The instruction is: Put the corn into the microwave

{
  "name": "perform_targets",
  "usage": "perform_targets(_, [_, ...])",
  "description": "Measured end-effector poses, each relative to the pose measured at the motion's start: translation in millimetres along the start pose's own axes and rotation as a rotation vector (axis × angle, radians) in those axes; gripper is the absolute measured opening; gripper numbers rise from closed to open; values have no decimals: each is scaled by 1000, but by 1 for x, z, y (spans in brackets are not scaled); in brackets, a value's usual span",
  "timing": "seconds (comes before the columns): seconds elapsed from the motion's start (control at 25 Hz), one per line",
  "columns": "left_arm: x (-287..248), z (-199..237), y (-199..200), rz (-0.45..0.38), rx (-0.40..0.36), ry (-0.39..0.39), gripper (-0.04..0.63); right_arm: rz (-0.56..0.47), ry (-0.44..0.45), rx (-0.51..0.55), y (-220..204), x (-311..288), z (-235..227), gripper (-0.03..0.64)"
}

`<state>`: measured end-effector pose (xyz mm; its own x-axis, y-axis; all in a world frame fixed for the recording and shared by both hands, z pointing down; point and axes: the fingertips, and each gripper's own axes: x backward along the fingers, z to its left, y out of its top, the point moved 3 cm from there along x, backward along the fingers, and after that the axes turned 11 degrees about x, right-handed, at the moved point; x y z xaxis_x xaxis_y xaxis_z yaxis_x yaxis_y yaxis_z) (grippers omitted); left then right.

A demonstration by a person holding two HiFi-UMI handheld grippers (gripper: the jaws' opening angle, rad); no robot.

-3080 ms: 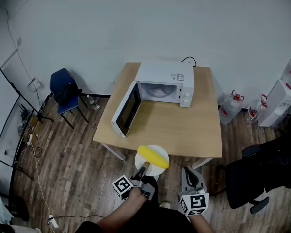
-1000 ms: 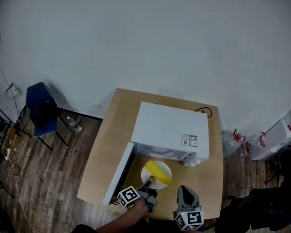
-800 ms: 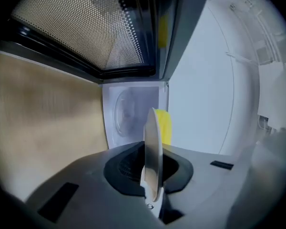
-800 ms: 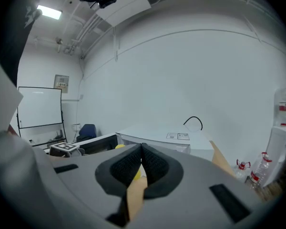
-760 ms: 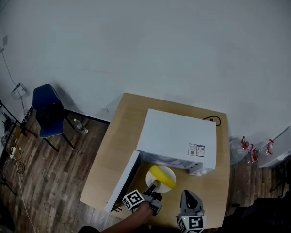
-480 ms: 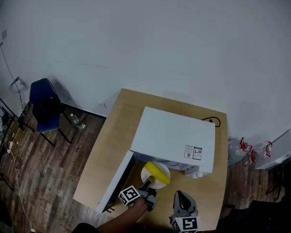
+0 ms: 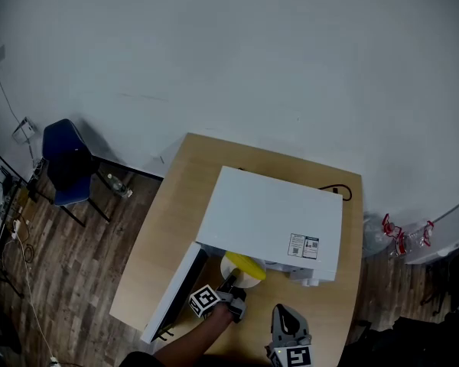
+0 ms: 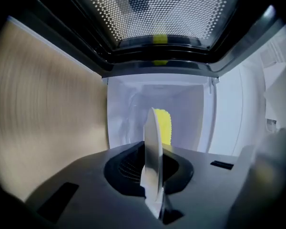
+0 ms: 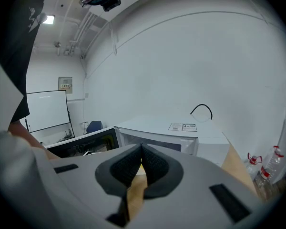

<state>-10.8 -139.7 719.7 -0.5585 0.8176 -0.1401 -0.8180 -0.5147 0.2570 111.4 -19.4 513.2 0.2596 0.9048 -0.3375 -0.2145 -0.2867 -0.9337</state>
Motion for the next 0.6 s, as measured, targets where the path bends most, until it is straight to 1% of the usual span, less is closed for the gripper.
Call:
perform_targets(0.2, [-14,10,9,-4,0,-22,18,16,10,9,-4,-7,-9,60])
perform_targets(0.44, [-27,22,11,1,-8,9,18,37,19,-12,-7,-18,-16,60])
perform_targets(0.6, [-30,26,16,-30,2,23,18,19,9,-42,0,-21,-19,60])
